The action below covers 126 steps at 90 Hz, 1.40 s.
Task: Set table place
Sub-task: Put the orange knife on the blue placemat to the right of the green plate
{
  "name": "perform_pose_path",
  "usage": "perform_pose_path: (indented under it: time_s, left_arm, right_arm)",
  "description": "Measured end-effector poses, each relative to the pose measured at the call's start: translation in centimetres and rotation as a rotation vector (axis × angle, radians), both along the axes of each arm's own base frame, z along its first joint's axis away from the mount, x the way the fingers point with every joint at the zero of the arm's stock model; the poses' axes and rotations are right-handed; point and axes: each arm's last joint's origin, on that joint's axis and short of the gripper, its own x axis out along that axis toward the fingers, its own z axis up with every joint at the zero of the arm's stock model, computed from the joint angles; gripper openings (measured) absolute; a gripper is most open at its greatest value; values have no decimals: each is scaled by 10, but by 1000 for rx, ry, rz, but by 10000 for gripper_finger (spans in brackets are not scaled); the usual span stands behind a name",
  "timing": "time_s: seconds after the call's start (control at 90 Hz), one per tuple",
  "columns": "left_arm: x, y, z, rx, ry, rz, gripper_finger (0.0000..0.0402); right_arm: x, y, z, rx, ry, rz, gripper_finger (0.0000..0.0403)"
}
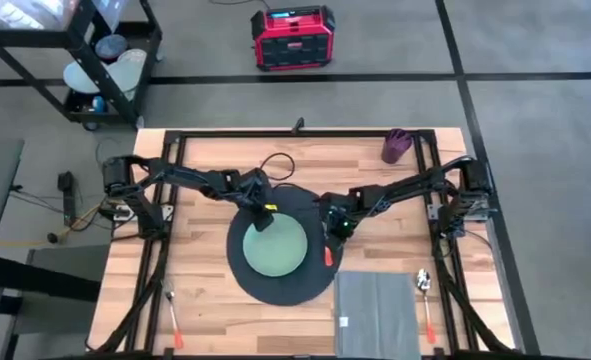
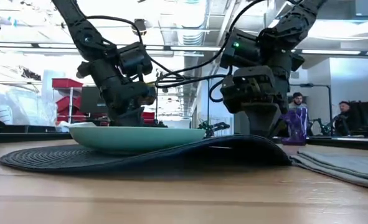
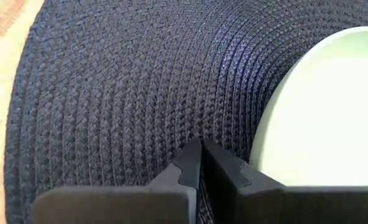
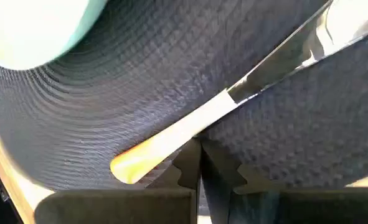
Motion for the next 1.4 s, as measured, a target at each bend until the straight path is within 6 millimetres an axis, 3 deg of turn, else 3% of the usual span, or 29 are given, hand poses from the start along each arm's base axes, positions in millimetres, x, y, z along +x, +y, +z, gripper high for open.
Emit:
perform_pose_path:
  time_s: [0.111, 0.278, 0.9, 1.067, 1.4]
  left_arm:
    - [0, 0, 0, 4, 0, -9, 0]
    - [0, 0, 0, 7, -3, -12, 0]
    - [0, 0, 0, -1, -4, 0, 0]
    - [0, 0, 1, 0, -4, -1, 0]
    - [0, 0, 1, 1, -5, -1, 0]
  right_arm:
    - [3, -2, 17, -45, 2, 38, 0]
    - [6, -8, 23, -66, -6, 55, 0]
    - [2, -16, 16, -90, 27, 60, 0]
    - [3, -20, -4, -63, 90, 58, 0]
    - [7, -19, -6, -26, 61, 73, 0]
